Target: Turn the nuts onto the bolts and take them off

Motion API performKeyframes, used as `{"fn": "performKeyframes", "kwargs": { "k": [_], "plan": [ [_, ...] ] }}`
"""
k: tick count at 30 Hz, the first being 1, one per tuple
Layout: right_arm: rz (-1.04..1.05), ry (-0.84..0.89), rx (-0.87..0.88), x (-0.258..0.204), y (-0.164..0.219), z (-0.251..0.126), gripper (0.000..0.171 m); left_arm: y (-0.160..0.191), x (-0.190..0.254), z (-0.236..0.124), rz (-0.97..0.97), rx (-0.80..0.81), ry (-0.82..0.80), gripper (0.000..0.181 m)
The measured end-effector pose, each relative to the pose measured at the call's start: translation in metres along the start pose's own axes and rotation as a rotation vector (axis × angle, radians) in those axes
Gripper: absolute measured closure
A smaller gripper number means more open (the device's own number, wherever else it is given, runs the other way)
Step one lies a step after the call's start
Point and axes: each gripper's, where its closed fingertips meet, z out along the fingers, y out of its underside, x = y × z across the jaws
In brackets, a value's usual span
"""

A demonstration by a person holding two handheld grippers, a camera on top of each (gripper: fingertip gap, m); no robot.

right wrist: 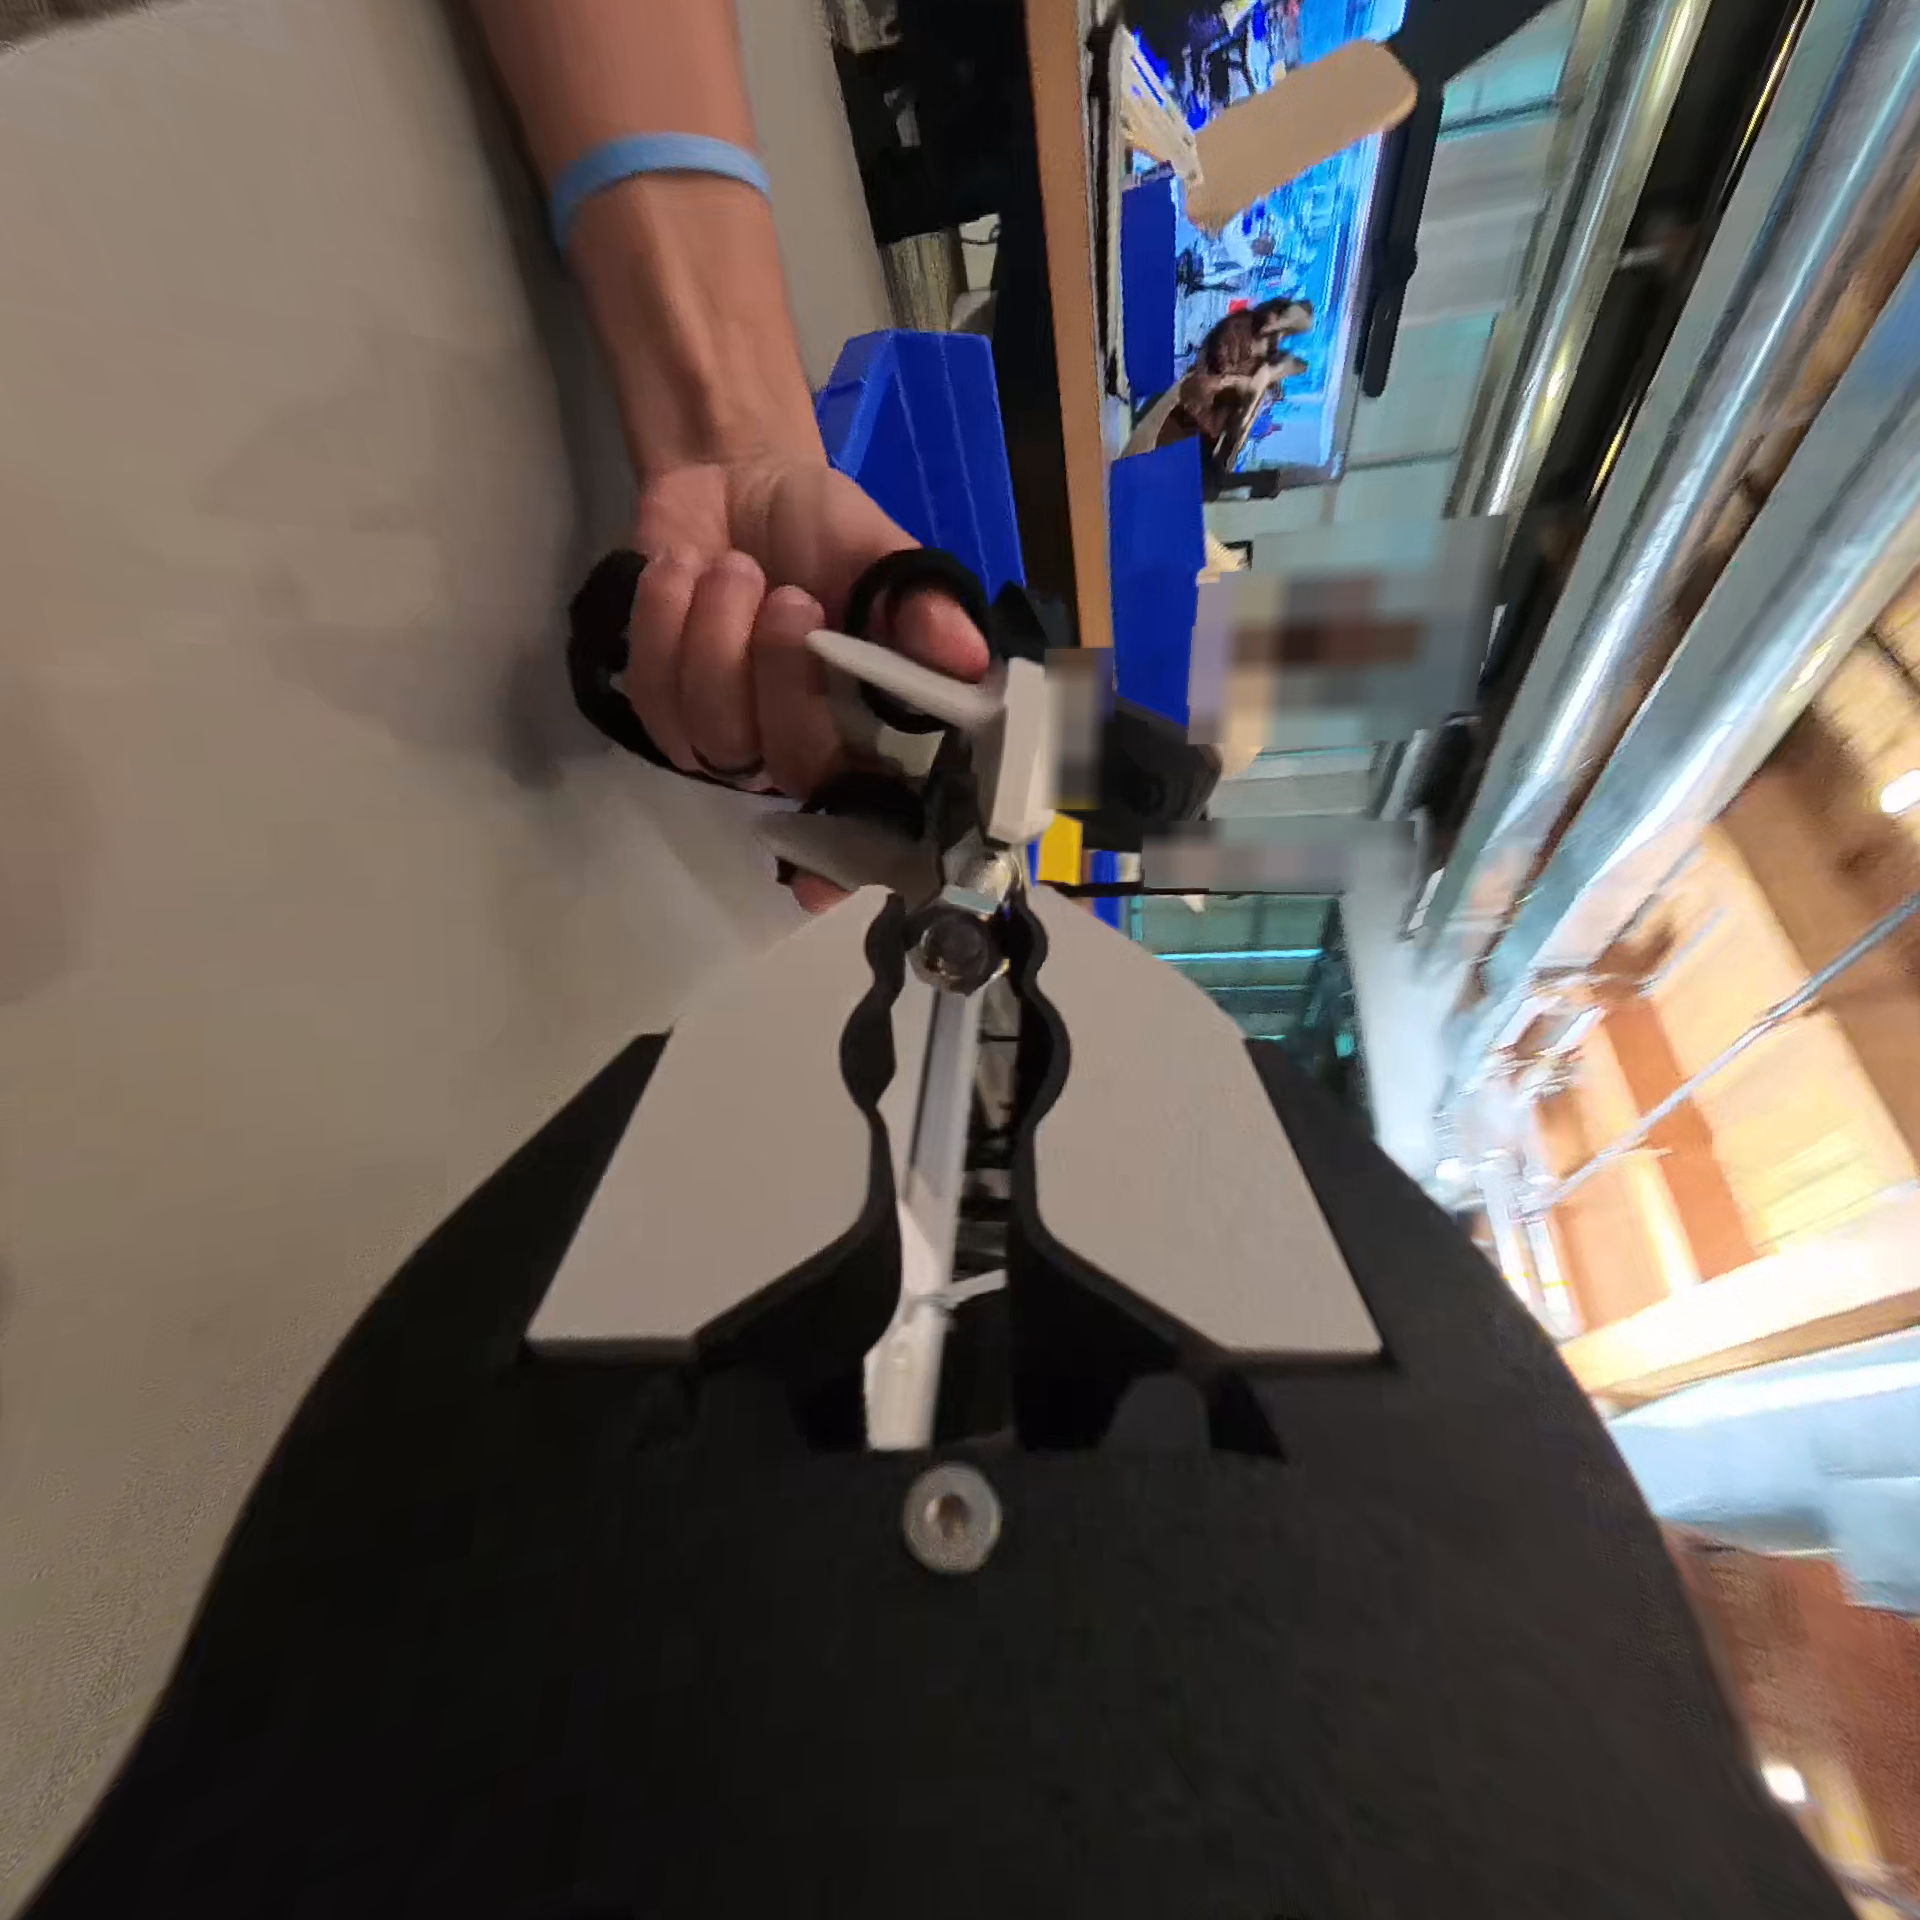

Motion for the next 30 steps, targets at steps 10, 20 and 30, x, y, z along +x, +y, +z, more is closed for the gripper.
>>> {"fn": "performKeyframes", "kwargs": {
  "k": [10,20,30],
  "plan": [
    [-0.030,0.056,0.000,0.001,0.003,0.002,0.151,-0.004,-0.002,-0.002,0.029,0.015,-0.025,0.164],
    [1.483,-0.023,0.418,0.036,0.016,-0.003,0.122,-0.026,-0.008,-0.019,0.207,0.062,-0.207,0.164],
    [2.648,-0.296,0.862,0.005,0.035,0.016,0.131,-0.022,-0.017,-0.020,0.387,-0.048,-0.377,0.164]
  ]
}}
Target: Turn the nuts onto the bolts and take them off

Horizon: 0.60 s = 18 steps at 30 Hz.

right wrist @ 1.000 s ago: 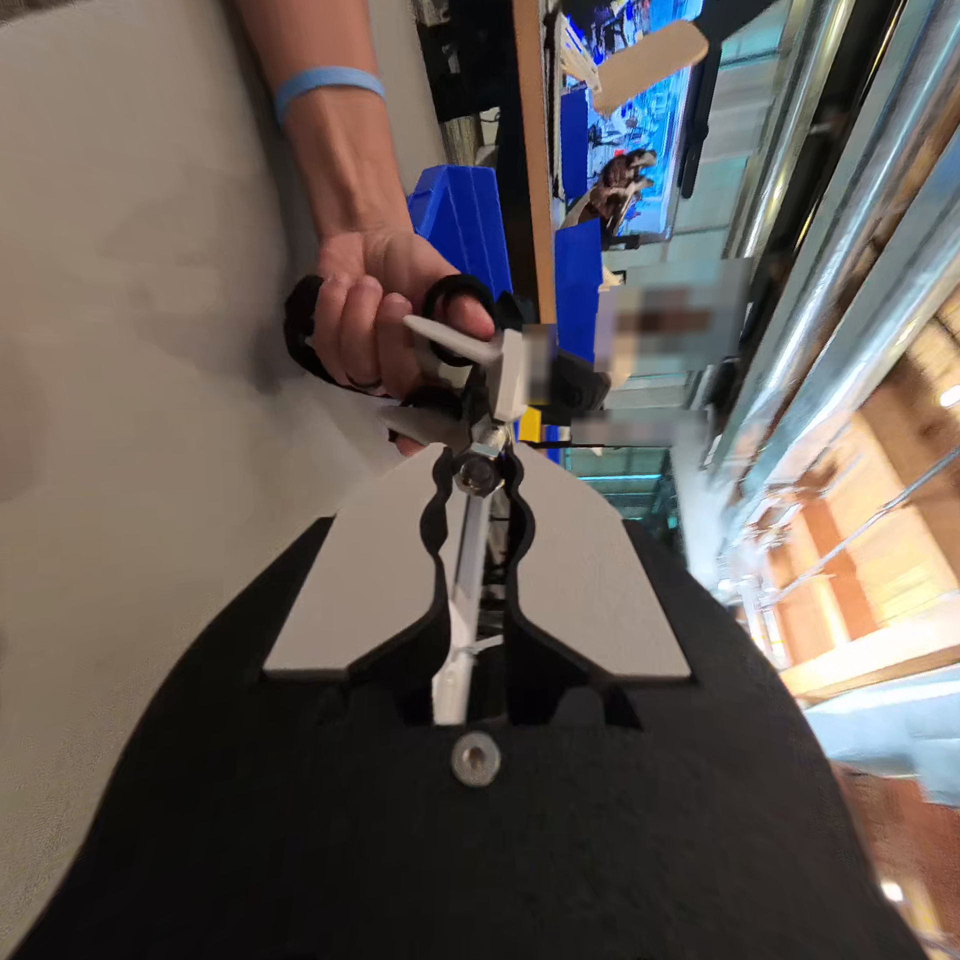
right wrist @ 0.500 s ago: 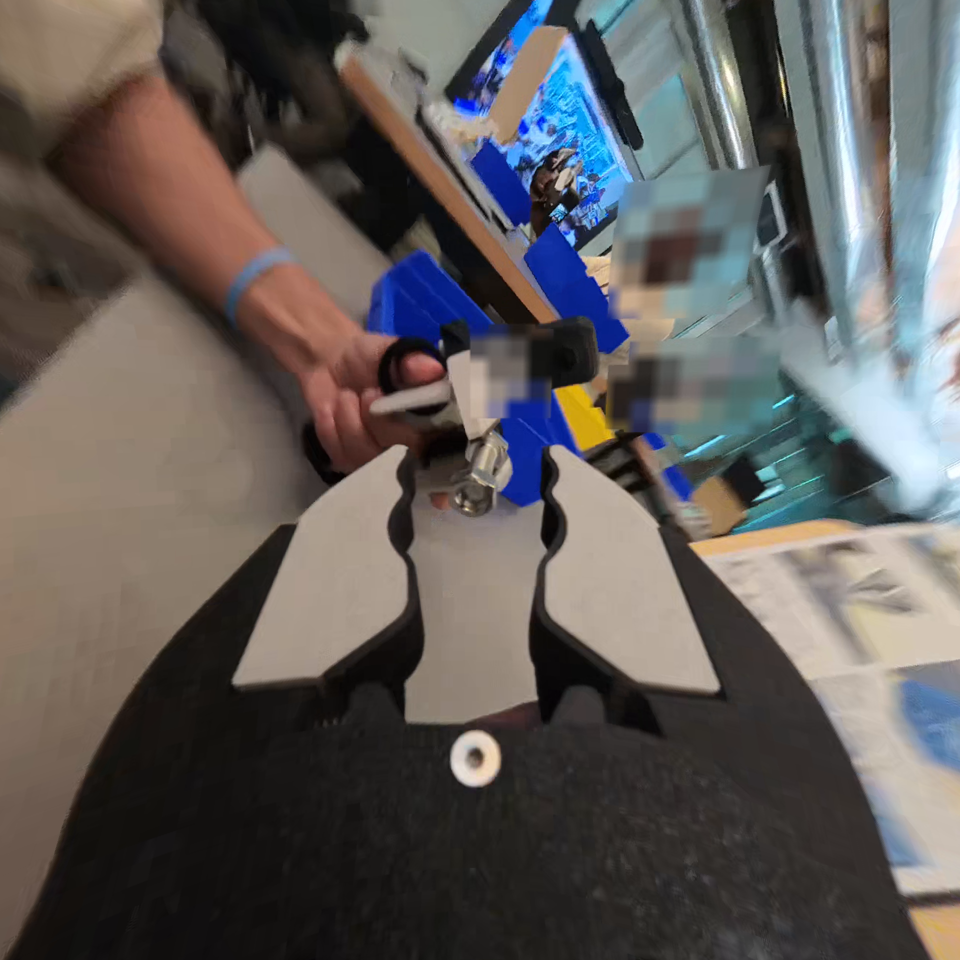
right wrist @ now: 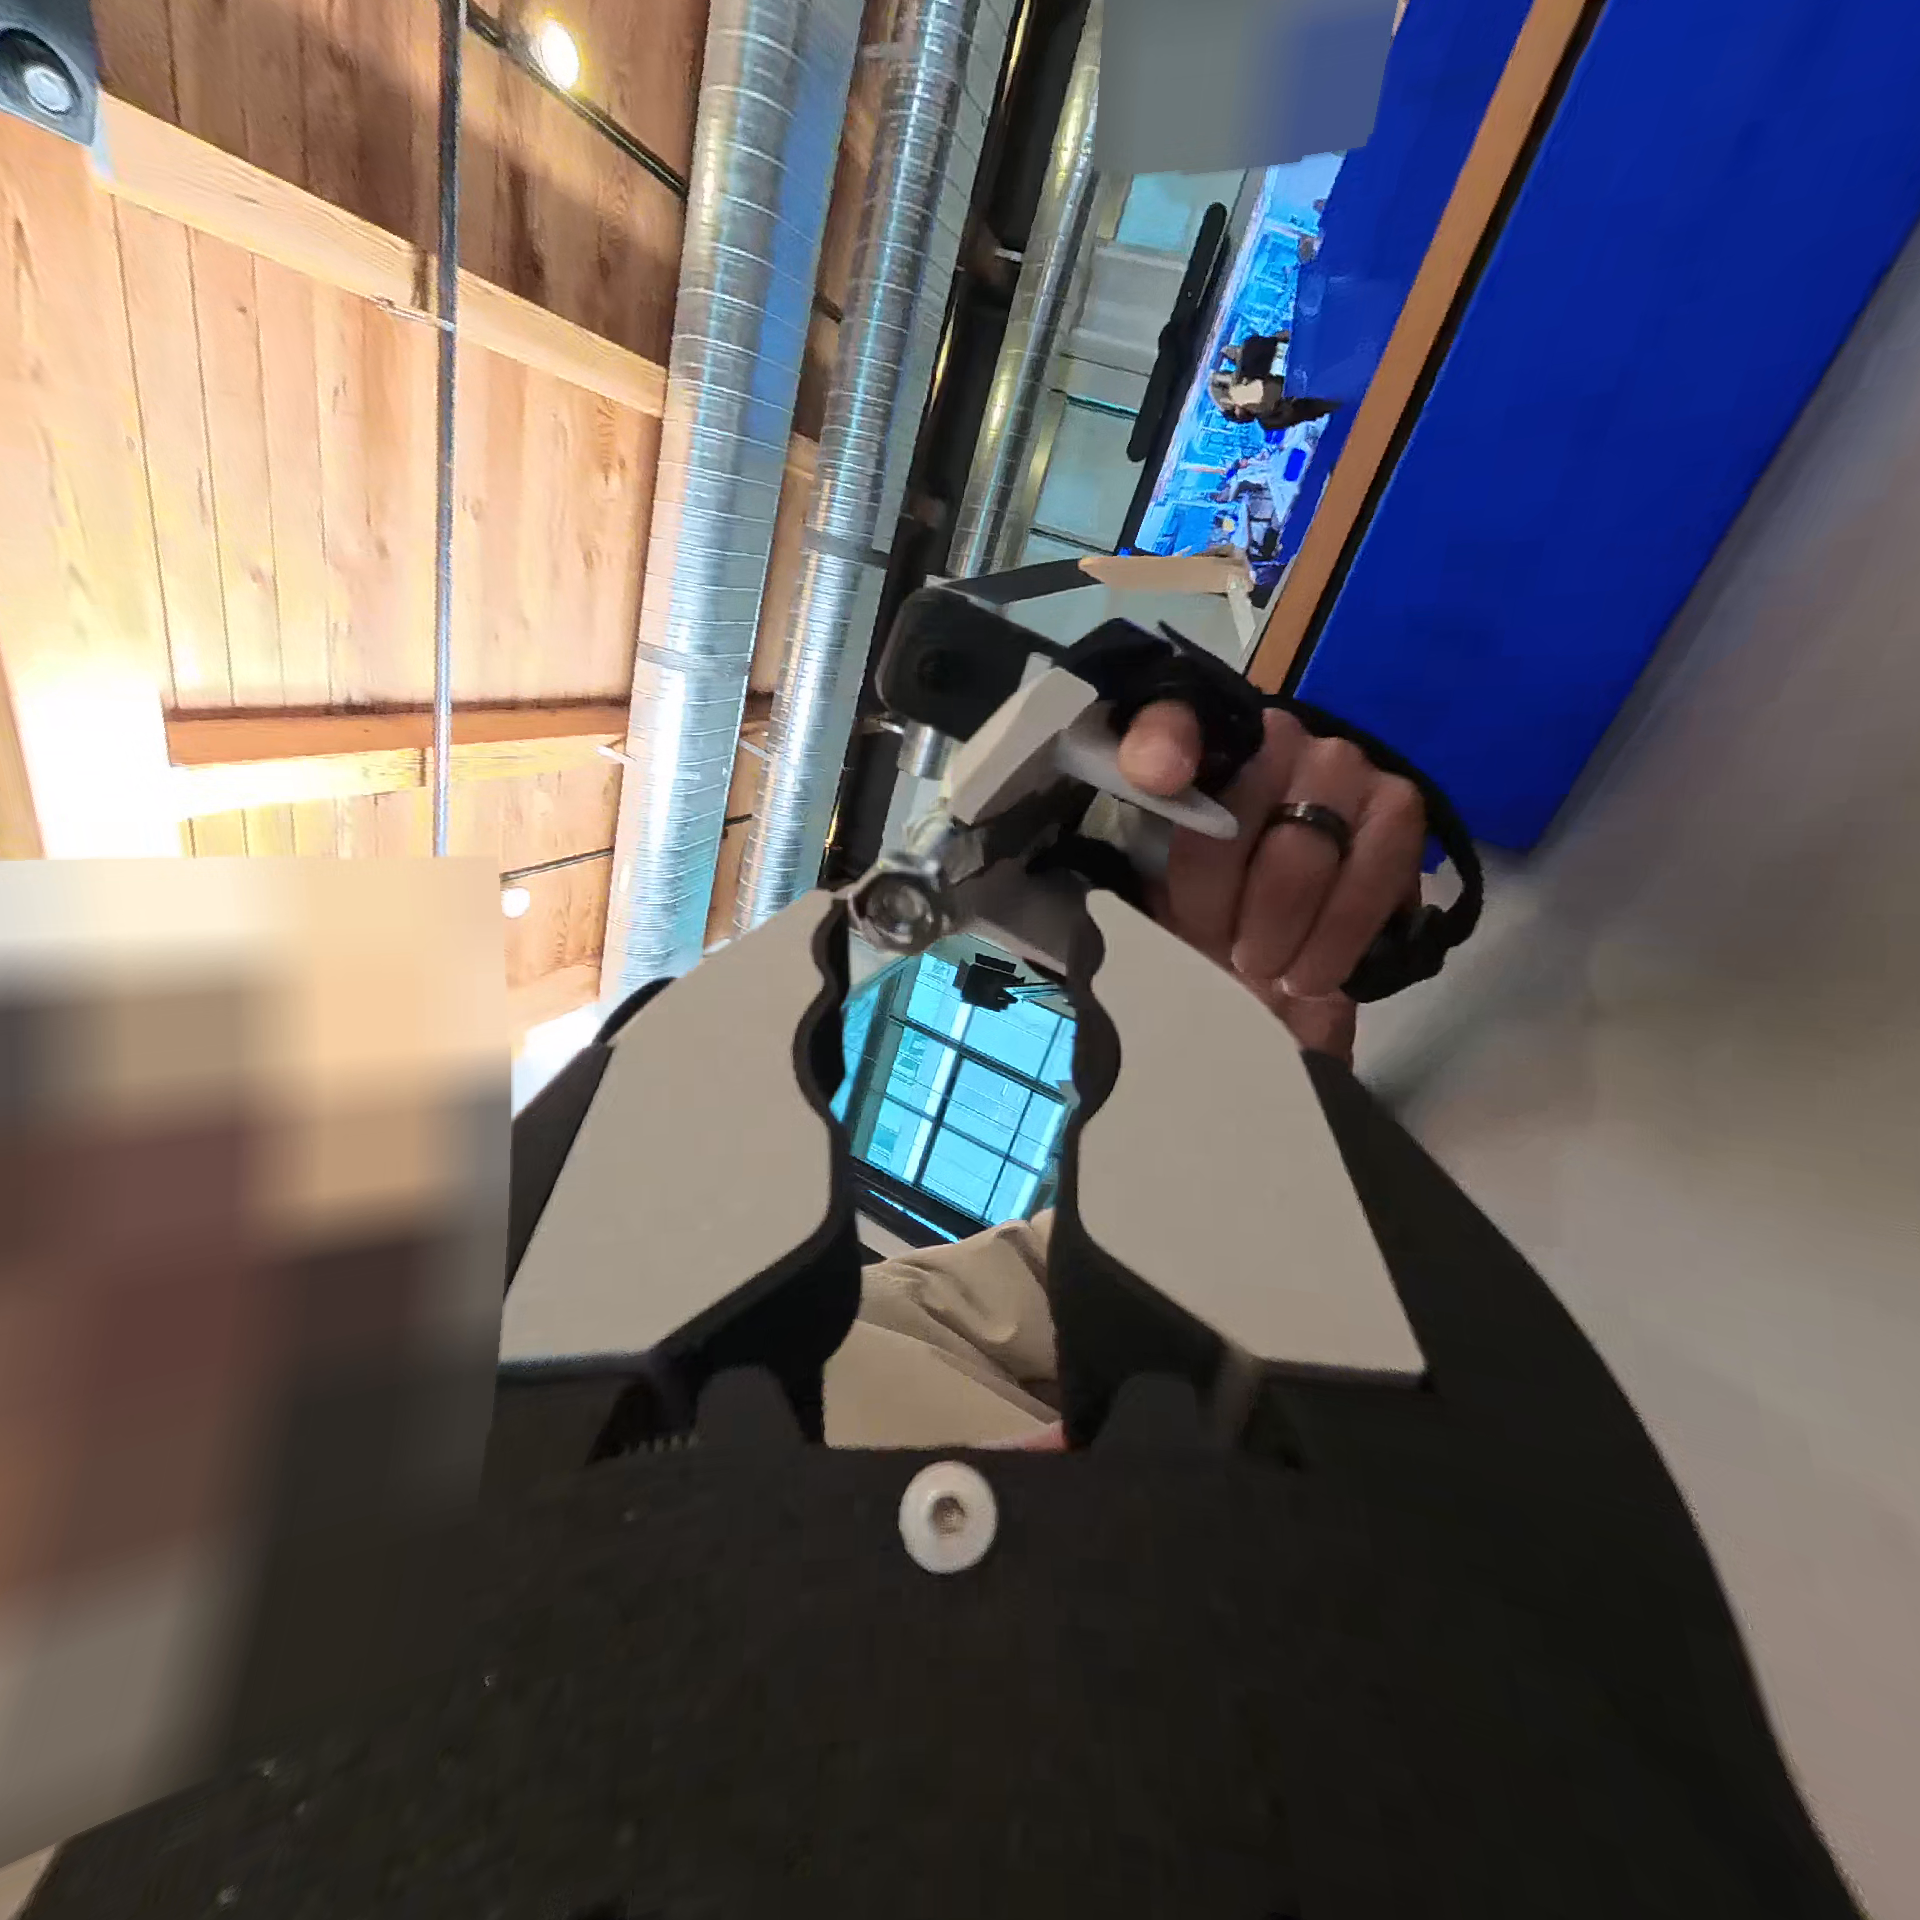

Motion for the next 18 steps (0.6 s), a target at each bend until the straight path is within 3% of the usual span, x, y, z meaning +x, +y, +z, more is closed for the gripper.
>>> {"fn": "performKeyframes", "kwargs": {
  "k": [5,9,12,15,18],
  "plan": [
    [0.025,-0.015,-0.014,-0.0054,0.0031,0.0027,0.134,0.0084,0.0004,0.0043,0.003,-0.039,0.002,0.164],
    [0.032,-0.002,-0.028,-0.0061,0.0040,0.0027,0.150,0.0101,-0.0010,0.0049,0.009,-0.046,-0.007,0.164],
    [-0.018,0.025,-0.049,-0.0037,0.0049,0.0021,0.153,0.0107,-0.0014,0.0052,0.002,-0.047,-0.008,0.164],
    [-0.212,0.078,-0.083,-0.0044,0.0050,0.0015,0.153,0.0102,-0.0016,0.0064,-0.056,-0.026,0.017,0.164],
    [-0.547,0.163,-0.184,-0.0075,0.0080,0.0021,0.153,0.0073,0.0016,0.0071,-0.144,0.027,0.081,0.164]
  ]
}}
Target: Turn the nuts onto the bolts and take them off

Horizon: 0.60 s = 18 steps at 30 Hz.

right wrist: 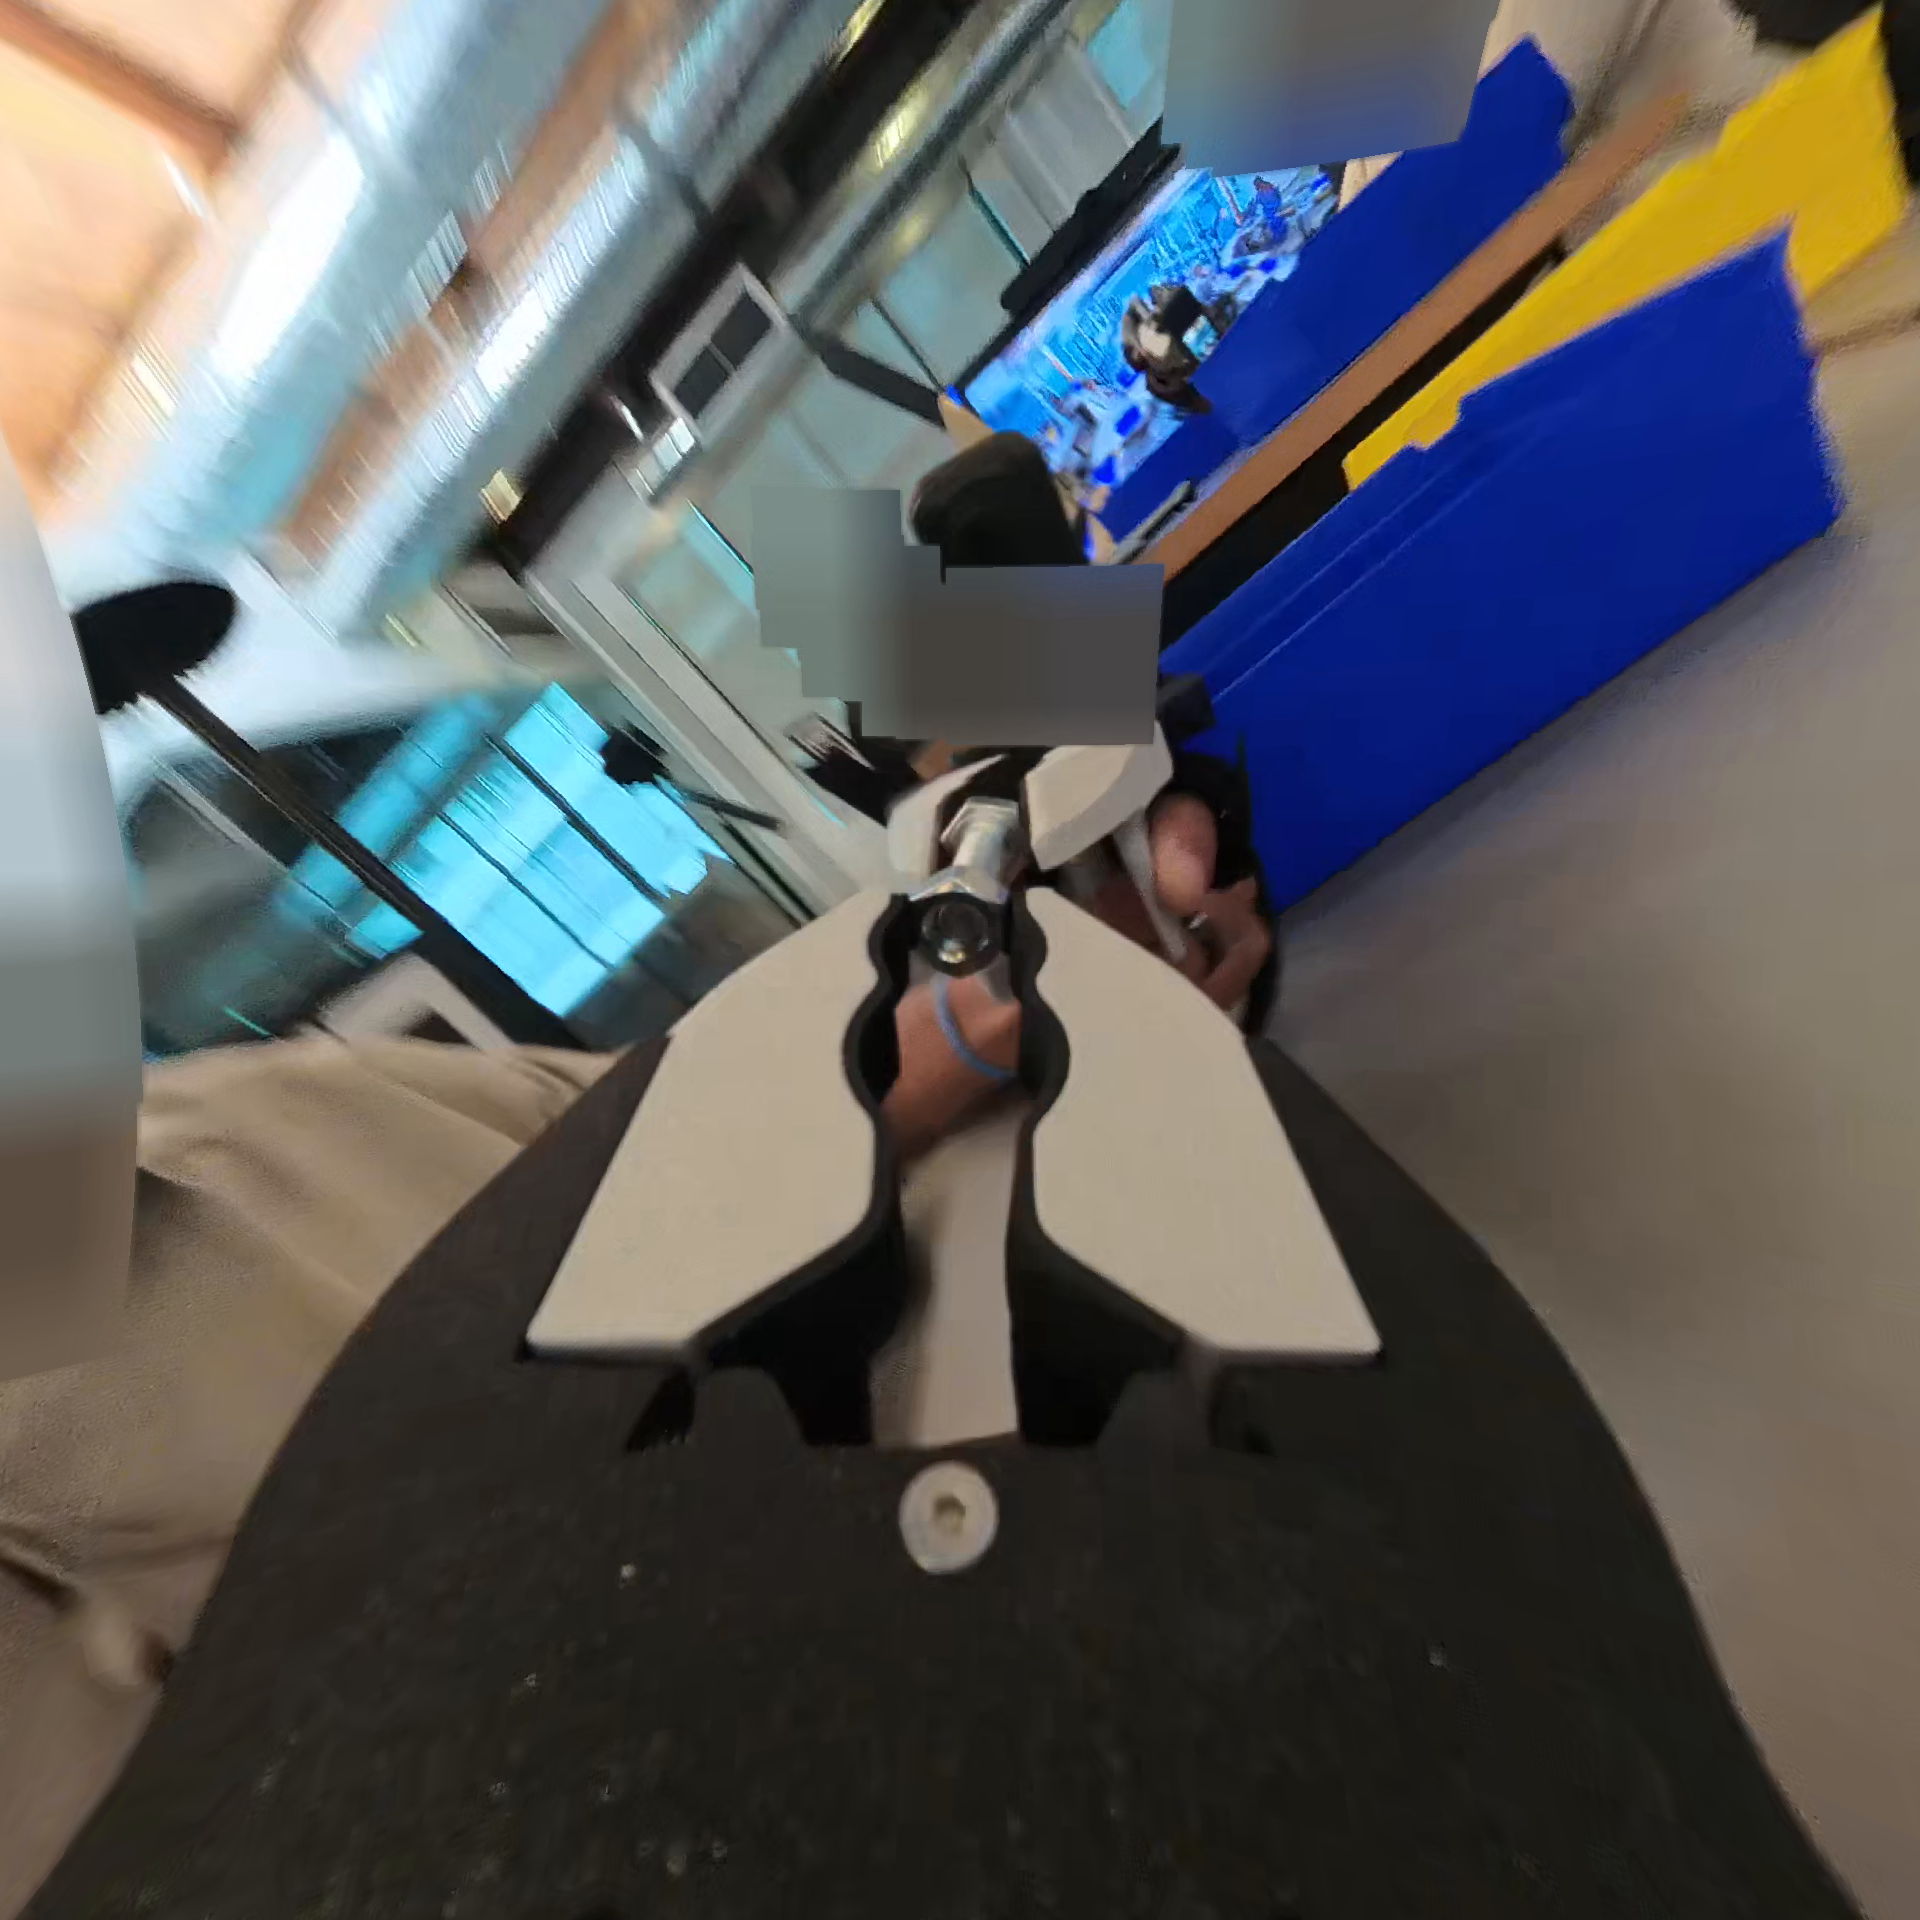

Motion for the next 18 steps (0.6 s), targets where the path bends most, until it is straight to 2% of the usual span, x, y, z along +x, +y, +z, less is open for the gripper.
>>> {"fn": "performKeyframes", "kwargs": {
  "k": [9,14,18],
  "plan": [
    [-1.100,0.220,-0.327,-0.0064,0.0037,0.0001,0.153,-0.0034,0.0097,0.0008,-0.212,0.095,0.197,0.164],
    [-1.722,0.300,-0.498,-0.0004,0.0056,-0.0022,0.153,0.0005,0.0075,0.0005,-0.248,0.081,0.208,0.164],
    [-2.093,0.337,-0.541,0.0002,0.0062,-0.0024,0.153,0.0023,0.0075,0.0003,-0.266,0.073,0.220,0.164]
  ]
}}
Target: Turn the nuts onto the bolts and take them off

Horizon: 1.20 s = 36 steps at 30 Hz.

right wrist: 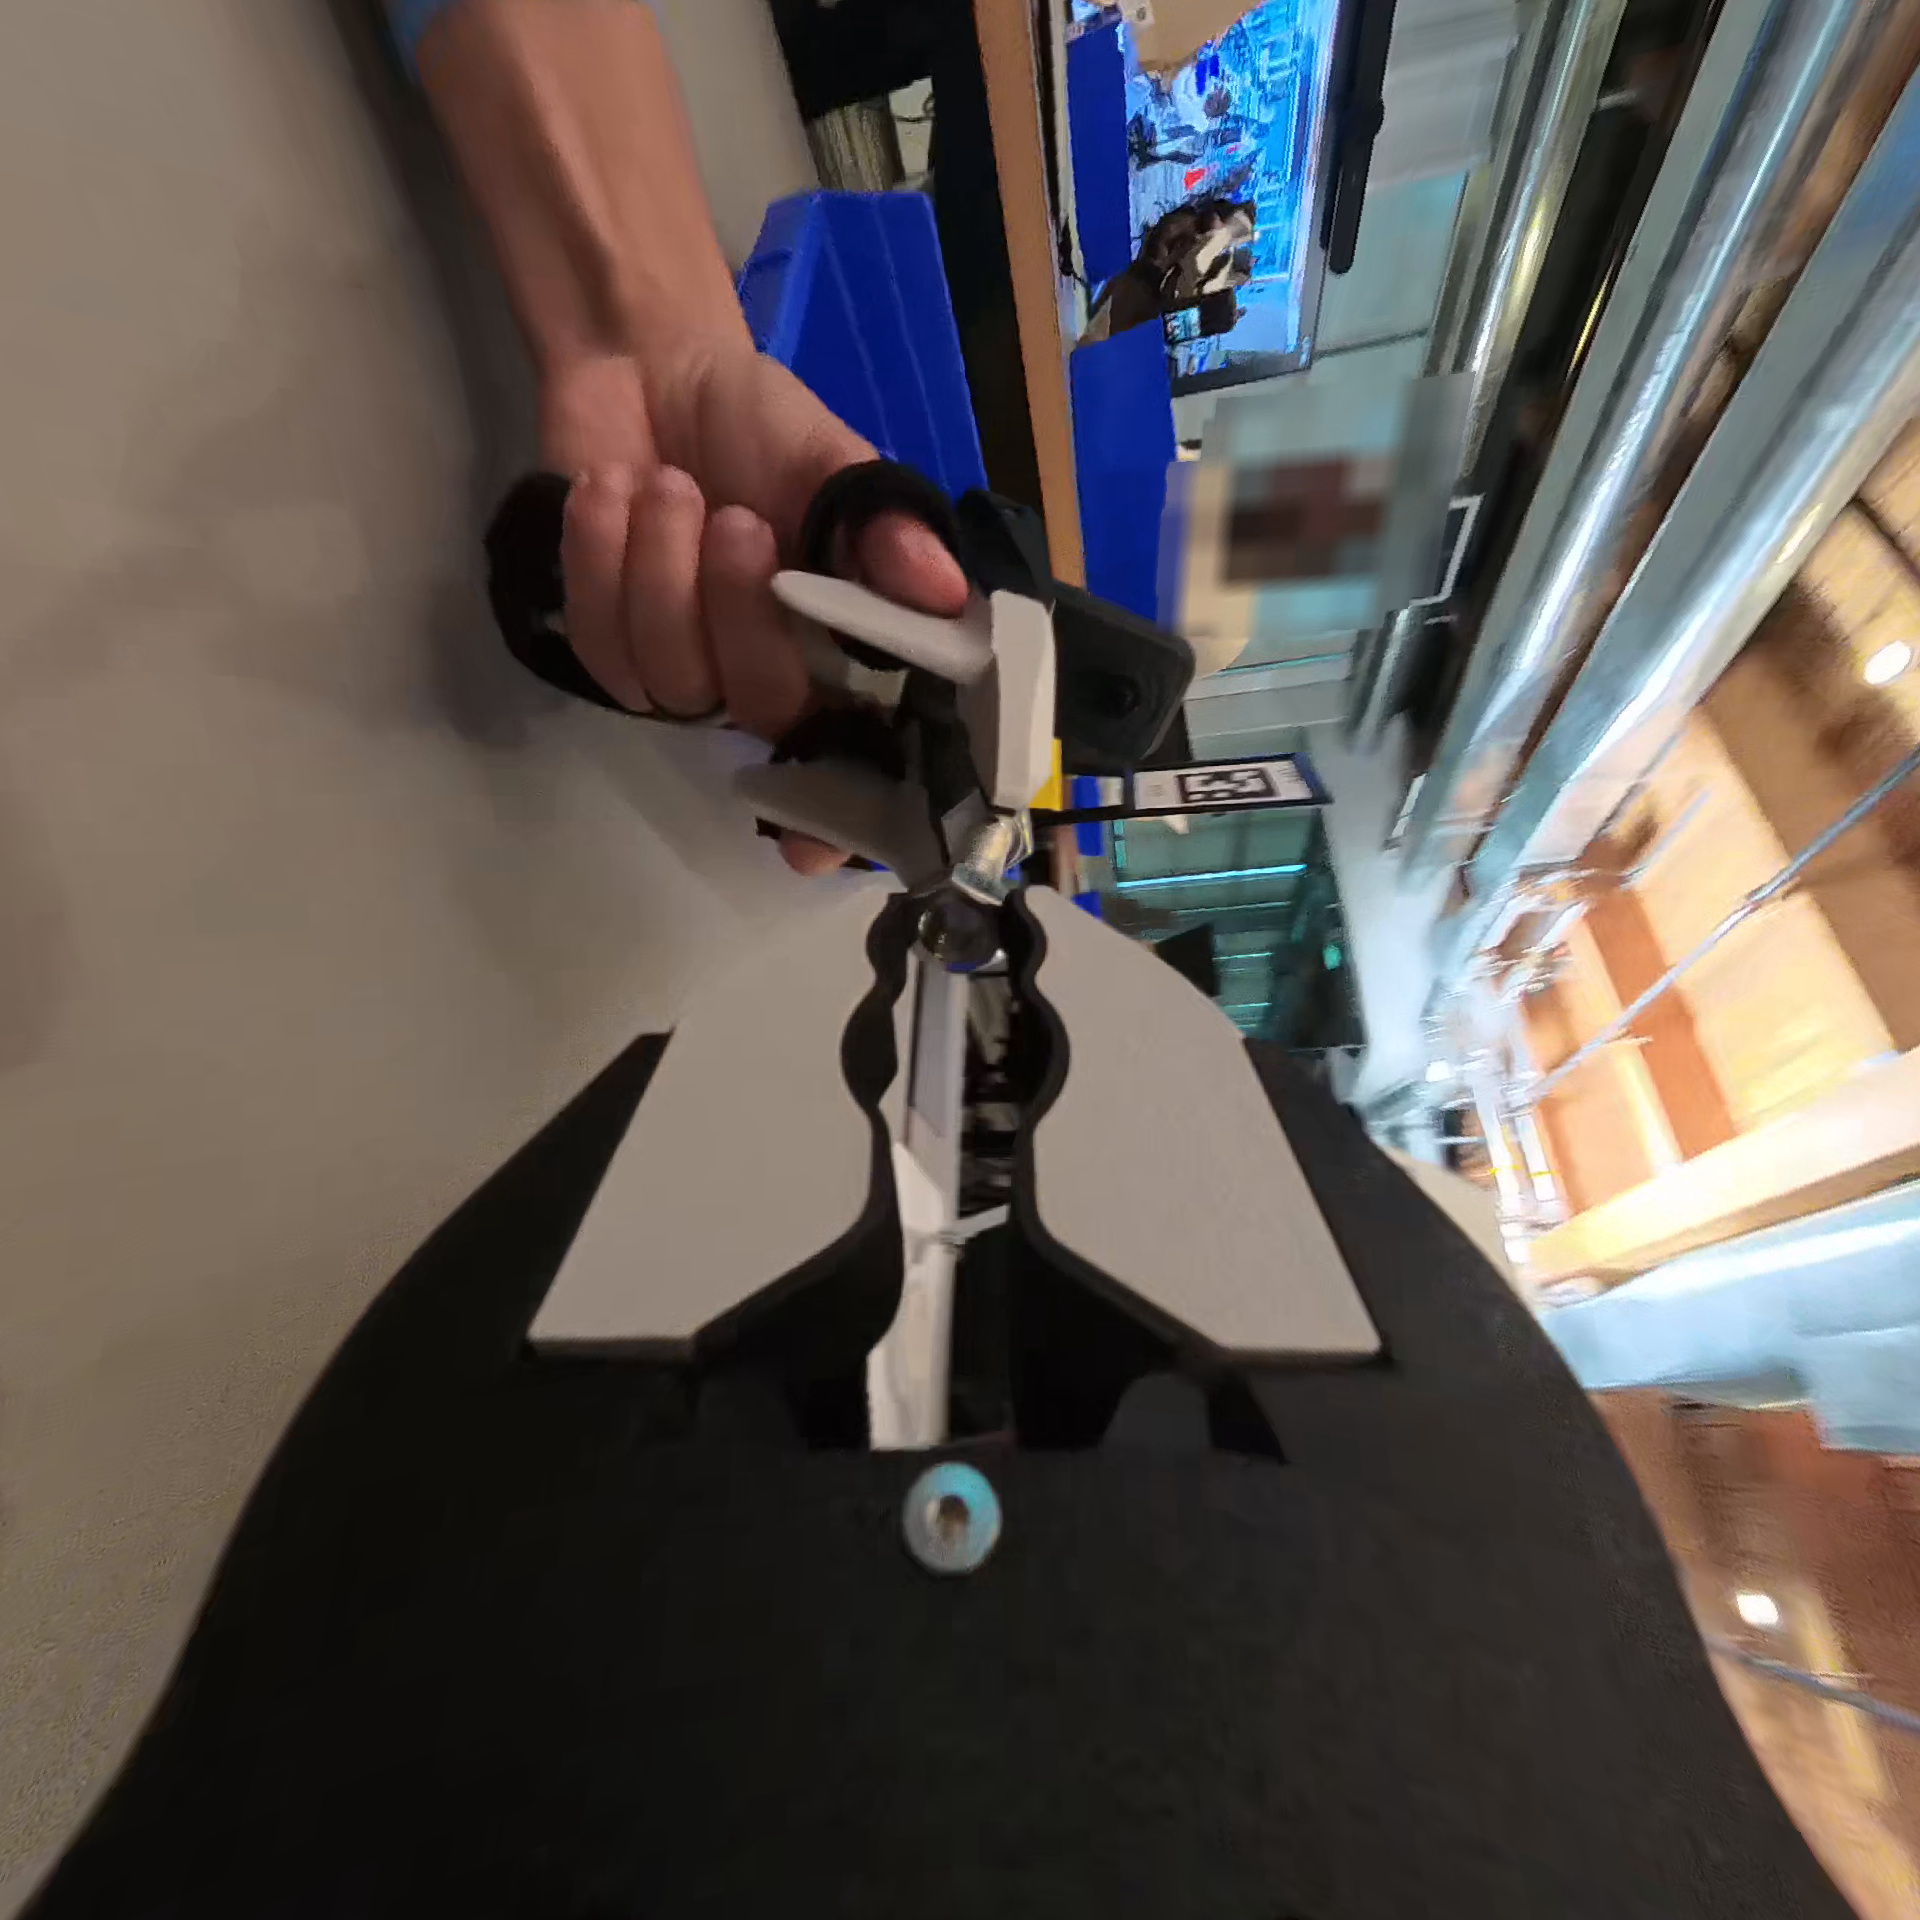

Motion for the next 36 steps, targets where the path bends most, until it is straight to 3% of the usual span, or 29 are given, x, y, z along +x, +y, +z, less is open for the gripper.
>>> {"fn": "performKeyframes", "kwargs": {
  "k": [5,9,11,15,17,23,27,30,34,36],
  "plan": [
    [-0.350,0.096,0.002,-0.004,-0.008,-0.003,0.153,0.005,0.004,0.003,-0.042,-0.019,0.042,0.164],
    [-0.398,0.119,0.007,-0.003,-0.007,-0.003,0.153,0.003,0.002,0.003,-0.043,-0.006,0.043,0.164],
    [-0.197,0.093,0.027,-0.001,-0.006,-0.002,0.151,0.001,0.002,0.002,-0.030,-0.001,0.034,0.164],
    [0.212,0.065,0.124,0.007,-0.017,-0.003,0.124,-0.006,0.007,-0.001,0.008,0.023,0.027,0.164],
    [0.489,0.050,0.178,0.013,-0.019,-0.005,0.123,-0.011,0.008,-0.004,0.033,0.038,0.014,0.164],
    [1.777,-0.061,0.505,0.029,0.005,-0.009,0.121,-0.021,0.001,-0.012,0.217,0.029,-0.165,0.164],
    [2.378,-0.282,0.737,0.022,0.008,-0.003,0.126,-0.019,-0.002,-0.010,0.276,-0.012,-0.214,0.164],
    [2.589,-0.386,0.813,0.011,0.007,0.004,0.131,-0.014,-0.005,-0.008,0.289,-0.034,-0.230,0.164],
    [2.587,-0.371,0.807,0.005,0.006,0.007,0.136,-0.011,-0.007,-0.007,0.296,-0.049,-0.243,0.164],
    [2.566,-0.352,0.813,0.007,0.006,0.007,0.152,-0.011,-0.008,-0.007,0.292,-0.048,-0.246,0.164]
  ]
}}
